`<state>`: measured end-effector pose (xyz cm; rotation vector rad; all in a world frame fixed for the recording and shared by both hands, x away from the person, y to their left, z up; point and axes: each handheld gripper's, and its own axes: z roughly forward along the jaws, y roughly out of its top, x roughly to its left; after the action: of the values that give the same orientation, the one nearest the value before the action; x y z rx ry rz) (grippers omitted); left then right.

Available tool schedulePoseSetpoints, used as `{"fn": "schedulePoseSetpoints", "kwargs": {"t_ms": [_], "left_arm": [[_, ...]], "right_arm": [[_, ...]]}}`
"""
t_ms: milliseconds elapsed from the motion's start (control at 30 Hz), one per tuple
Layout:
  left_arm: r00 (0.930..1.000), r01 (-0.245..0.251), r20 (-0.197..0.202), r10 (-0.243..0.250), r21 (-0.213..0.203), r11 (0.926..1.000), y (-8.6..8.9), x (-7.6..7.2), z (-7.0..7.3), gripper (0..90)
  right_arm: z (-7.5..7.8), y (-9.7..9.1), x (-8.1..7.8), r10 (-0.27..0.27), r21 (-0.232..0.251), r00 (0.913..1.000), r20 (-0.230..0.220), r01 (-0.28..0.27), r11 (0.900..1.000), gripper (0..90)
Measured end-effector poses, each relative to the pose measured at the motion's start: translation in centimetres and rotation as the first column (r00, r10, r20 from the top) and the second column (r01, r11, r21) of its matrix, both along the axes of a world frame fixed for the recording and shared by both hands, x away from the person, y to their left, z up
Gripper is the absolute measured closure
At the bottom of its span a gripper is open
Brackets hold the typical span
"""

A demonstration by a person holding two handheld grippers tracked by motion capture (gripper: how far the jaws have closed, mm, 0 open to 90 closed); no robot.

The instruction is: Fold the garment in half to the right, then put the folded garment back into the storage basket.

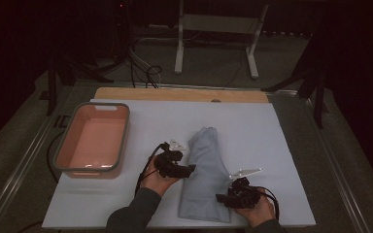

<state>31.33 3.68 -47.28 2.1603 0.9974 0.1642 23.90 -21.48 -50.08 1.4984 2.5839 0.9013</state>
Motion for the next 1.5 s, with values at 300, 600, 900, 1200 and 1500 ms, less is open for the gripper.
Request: {"fn": "schedulePoseSetpoints", "kwargs": {"t_ms": [300, 600, 900, 1200, 1500], "left_arm": [[0.9999, -0.002, -0.010, 0.002, 0.002, 1.0000, -0.1, 0.7, 0.2, 37.1], [0.9986, -0.050, -0.022, 0.048, -0.062, 0.9968, 0.4, 2.2, 0.5, 30.3], [0.9975, -0.059, -0.044, 0.056, -0.063, 0.9963, 0.3, 3.1, 0.3, 25.7], [0.9927, -0.082, -0.091, 0.080, -0.015, 0.9965, -0.6, 4.6, -0.8, 27.8], [0.9840, -0.090, -0.154, 0.089, -0.004, 0.9959, -1.6, 5.5, -2.4, 36.1]], "right_arm": [[-0.1, 0.2, 0.1, 0.028, -0.005, 0.9996, 0.001, -0.028, 0.9996, 78.7], [-0.1, 0.1, 0.1, 0.041, -0.004, 0.9991, 0.011, -0.041, 0.9992, 78.5], [-0.2, 0.0, 0.0, 0.041, -0.002, 0.9990, 0.020, -0.041, 0.9991, 77.2], [-0.1, 0.2, -0.1, 0.030, -0.014, 0.9992, 0.025, -0.030, 0.9995, 77.5], [-0.3, 0.0, -0.2, 0.017, 0.015, 0.9996, 0.022, -0.017, 0.9997, 77.2]]}}
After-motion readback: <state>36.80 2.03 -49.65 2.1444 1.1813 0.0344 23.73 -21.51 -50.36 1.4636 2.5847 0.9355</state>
